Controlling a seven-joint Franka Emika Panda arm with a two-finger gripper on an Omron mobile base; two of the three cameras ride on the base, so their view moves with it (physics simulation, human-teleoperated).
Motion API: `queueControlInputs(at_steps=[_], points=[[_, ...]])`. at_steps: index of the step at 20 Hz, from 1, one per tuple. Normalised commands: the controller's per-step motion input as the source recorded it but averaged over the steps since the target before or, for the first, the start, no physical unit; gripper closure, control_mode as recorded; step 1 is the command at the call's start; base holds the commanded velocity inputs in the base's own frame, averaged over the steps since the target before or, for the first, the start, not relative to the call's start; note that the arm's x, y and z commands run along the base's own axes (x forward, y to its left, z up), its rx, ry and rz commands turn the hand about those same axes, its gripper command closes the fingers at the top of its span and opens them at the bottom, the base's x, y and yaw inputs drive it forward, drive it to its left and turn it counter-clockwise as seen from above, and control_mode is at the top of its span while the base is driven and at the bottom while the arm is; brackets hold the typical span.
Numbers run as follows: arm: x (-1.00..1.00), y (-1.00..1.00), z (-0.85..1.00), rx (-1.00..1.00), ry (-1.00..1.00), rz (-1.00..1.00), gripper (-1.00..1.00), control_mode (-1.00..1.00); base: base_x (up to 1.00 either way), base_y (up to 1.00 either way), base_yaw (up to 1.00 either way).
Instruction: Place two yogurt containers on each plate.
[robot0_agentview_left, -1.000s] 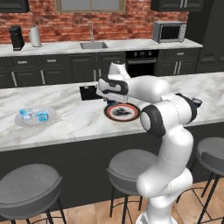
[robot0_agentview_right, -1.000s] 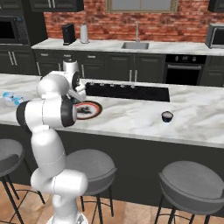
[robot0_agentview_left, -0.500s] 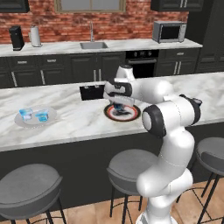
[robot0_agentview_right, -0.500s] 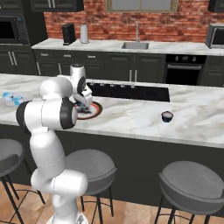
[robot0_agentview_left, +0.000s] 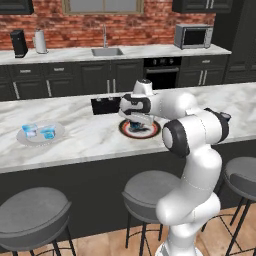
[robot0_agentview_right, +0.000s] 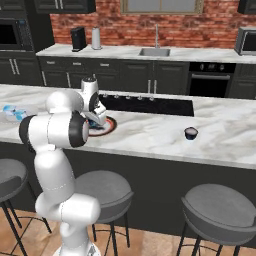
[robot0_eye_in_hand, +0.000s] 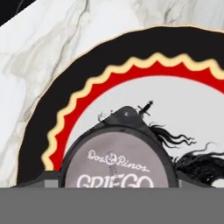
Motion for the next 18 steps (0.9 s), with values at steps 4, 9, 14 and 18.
queueControlInputs(at_steps=[4,9,14,18], points=[[-0.02,-0.16,-0.04,0.00,0.03,0.00,-1.00,-1.00,0.00,0.00,0.00],[-0.06,-0.14,0.04,0.00,0.12,0.00,-1.00,-1.00,0.00,0.00,0.00],[-0.13,-0.04,0.21,0.00,0.14,-0.02,-1.00,-1.00,0.00,0.00,0.00],[-0.08,0.00,0.24,0.00,0.12,0.00,-1.00,-1.00,0.00,0.00,0.00]])
